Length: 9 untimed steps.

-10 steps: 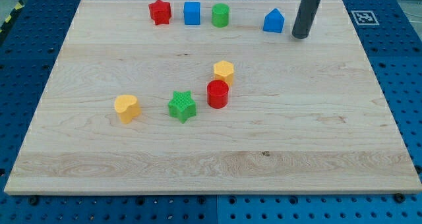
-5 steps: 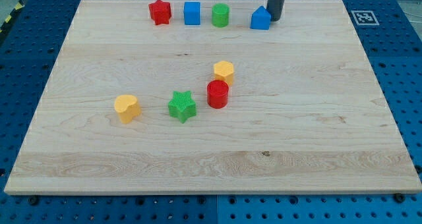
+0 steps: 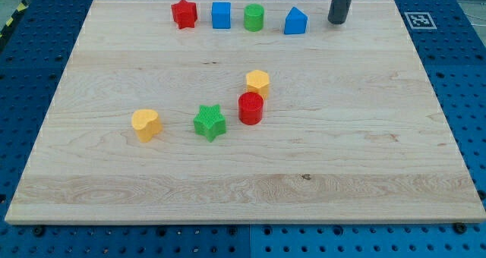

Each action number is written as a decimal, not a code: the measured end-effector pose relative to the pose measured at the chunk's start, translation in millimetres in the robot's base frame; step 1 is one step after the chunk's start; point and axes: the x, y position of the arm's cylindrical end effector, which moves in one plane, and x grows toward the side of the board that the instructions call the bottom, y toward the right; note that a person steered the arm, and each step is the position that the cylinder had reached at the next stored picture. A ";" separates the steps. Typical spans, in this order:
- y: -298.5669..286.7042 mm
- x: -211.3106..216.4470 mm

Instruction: Move the blue triangle to the right side of the green circle

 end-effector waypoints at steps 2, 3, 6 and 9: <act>-3.8 40.3; -10.3 51.0; -54.0 48.4; -65.9 10.3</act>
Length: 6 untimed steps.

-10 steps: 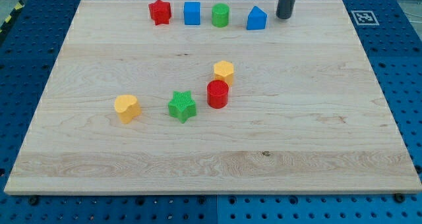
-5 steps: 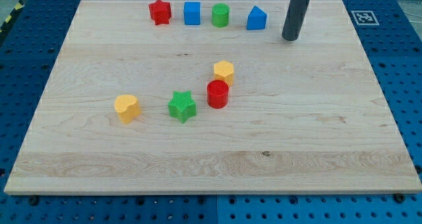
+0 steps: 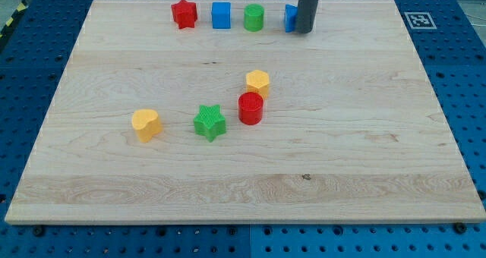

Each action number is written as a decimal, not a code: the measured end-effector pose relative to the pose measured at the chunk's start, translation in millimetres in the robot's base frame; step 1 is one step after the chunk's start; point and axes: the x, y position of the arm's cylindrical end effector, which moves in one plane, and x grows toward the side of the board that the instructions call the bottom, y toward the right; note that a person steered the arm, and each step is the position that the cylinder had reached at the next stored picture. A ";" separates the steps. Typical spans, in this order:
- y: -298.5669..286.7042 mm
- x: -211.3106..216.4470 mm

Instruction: Move the blue triangle to the right side of the green circle

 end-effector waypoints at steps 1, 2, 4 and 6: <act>0.0 -7.9; -0.3 -9.5; -0.6 -9.5; 7.4 39.5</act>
